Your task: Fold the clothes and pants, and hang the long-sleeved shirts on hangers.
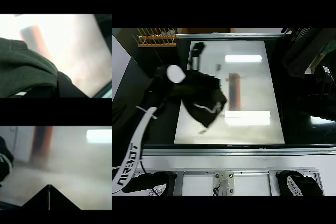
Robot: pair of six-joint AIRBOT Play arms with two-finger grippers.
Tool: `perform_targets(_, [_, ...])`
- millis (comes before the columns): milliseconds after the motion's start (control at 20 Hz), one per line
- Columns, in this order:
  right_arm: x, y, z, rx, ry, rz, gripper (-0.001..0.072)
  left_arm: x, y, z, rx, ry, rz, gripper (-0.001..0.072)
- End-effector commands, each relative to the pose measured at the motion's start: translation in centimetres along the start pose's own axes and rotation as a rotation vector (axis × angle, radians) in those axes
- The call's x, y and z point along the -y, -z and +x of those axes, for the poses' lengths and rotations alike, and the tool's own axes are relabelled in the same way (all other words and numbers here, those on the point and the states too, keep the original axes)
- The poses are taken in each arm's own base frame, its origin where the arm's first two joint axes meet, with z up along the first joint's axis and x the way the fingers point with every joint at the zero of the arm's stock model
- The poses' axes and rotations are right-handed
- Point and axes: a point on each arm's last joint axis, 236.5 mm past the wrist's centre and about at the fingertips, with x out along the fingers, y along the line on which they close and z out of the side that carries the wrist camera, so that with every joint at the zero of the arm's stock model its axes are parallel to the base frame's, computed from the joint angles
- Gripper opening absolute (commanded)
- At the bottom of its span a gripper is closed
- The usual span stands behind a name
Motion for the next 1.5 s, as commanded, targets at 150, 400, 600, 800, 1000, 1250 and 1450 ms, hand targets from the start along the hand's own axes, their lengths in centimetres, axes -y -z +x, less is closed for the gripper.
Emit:
perform_targets(150, [1.6,-4.9,-1.5,0.198,0.034,0.029,0.0035,12.6,1.8,8.1,-0.125,0.166,0.251,0.0562])
perform_targets(400, [2.9,-2.0,-1.0,0.066,0.055,-0.043,0.0649,3.0,1.0,4.9,-0.241,0.047,-0.055,0.0674])
perform_targets(600, [5.0,0.8,2.5,-0.062,0.094,-0.082,0.0548,-4.3,7.0,1.9,-0.336,-0.053,-0.253,0.0674])
perform_targets(800, [7.3,3.4,7.7,-0.225,0.095,-0.185,0.0548,-7.4,17.0,1.1,-0.426,-0.122,-0.43,0.0674])
perform_targets(1000, [4.8,7.1,13.1,-0.377,-0.025,-0.531,0.0516,-7.7,22.7,1.0,-0.421,-0.147,-0.573,0.0674])
perform_targets(1250, [4.9,5.1,17.7,-0.277,0.06,-0.688,0.0529,-6.6,24.3,2.0,-0.393,-0.091,-0.688,0.0675])
perform_targets(1450, [6.0,6.1,19.5,-0.309,0.065,-0.67,0.0522,-6.5,24.3,2.8,-0.358,-0.091,-0.724,0.0674])
